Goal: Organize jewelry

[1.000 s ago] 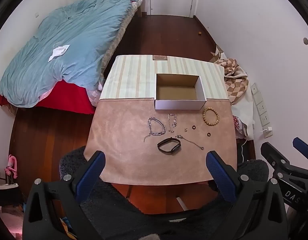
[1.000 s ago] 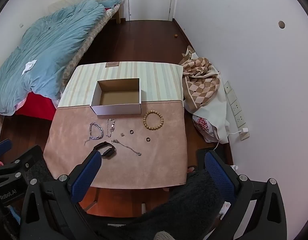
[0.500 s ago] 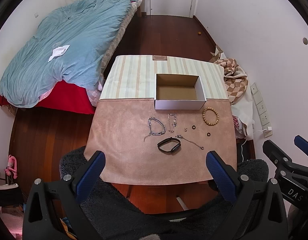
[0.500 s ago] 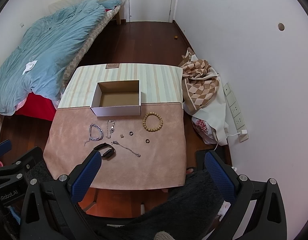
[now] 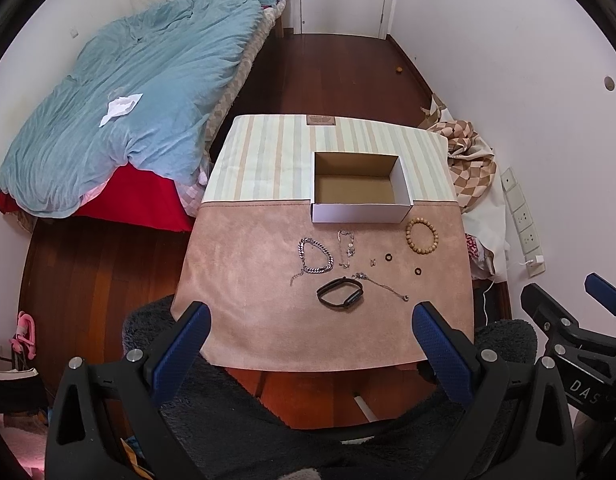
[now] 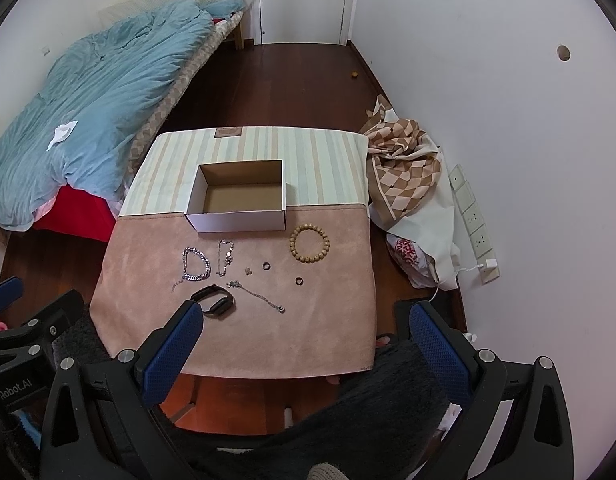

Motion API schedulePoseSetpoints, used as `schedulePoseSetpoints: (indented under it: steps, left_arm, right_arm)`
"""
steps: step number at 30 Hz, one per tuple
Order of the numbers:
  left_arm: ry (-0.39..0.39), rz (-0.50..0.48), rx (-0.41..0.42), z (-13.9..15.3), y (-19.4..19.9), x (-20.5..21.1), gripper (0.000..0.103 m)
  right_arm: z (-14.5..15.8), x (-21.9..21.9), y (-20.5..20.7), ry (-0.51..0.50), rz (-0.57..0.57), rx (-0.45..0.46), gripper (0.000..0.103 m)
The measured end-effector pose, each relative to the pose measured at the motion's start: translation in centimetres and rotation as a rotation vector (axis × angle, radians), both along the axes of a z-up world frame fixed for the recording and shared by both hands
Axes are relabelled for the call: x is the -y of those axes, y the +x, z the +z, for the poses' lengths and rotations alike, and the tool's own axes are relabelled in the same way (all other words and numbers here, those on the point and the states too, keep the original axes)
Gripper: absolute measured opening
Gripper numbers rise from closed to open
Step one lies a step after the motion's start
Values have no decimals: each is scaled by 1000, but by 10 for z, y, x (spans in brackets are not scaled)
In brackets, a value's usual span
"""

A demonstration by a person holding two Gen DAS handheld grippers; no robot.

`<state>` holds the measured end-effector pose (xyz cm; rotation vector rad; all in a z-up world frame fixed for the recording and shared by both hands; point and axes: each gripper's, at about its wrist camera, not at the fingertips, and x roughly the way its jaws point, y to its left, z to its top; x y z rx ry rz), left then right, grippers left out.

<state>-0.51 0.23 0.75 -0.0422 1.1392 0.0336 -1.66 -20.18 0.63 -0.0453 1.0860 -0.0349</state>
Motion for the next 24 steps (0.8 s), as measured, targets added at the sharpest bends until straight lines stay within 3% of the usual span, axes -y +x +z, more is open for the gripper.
schedulePoseSetpoints:
  steps: [24]
  left_arm:
    - [-4,-2,7,6,-1,5,103]
  right_arm:
    - [8,1,-1,-5,-2,20,103]
